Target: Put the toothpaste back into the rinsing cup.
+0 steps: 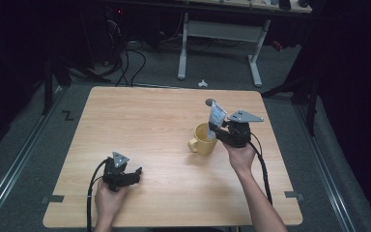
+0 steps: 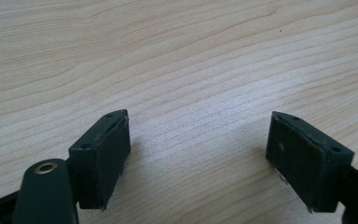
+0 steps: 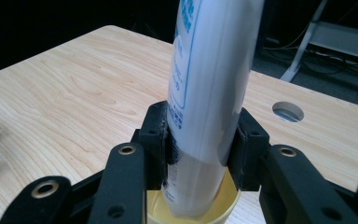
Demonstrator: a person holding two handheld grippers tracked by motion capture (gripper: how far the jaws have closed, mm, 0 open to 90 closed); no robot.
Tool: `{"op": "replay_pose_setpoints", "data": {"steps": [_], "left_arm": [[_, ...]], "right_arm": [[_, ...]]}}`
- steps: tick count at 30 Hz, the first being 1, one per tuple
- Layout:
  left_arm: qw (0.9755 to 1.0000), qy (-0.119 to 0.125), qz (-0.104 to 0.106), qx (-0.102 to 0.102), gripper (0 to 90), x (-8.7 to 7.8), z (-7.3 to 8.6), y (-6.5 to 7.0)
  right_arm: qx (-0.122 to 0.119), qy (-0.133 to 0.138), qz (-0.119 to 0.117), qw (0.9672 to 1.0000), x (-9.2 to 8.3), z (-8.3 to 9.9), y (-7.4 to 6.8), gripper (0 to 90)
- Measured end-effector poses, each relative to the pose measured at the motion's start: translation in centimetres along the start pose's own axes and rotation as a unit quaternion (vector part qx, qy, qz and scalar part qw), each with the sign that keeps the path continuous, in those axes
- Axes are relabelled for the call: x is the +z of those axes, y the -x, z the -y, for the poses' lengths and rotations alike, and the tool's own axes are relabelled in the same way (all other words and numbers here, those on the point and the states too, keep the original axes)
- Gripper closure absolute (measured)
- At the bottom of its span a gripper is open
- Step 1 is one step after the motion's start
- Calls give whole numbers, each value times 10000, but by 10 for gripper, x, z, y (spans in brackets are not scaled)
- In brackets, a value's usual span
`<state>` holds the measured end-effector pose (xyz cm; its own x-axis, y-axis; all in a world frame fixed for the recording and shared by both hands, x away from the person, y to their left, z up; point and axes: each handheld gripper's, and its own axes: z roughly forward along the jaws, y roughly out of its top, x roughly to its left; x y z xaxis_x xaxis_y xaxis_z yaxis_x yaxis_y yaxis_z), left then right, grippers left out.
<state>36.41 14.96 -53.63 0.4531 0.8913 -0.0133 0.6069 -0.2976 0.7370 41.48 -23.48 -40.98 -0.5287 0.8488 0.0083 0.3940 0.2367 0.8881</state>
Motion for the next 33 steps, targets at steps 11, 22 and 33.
{"op": "replay_pose_setpoints", "data": {"steps": [11,22,33], "left_arm": [[10000,1,-1,1,221,0,0,0],[10000,1,-1,0,221,0,0,0],[10000,0,1,1,222,0,0,0]], "right_arm": [[-26,-163,55,9998,9,4,1,631],[35,-322,63,9995,18,10,3,629],[19,-470,52,9989,23,14,2,628]]}}
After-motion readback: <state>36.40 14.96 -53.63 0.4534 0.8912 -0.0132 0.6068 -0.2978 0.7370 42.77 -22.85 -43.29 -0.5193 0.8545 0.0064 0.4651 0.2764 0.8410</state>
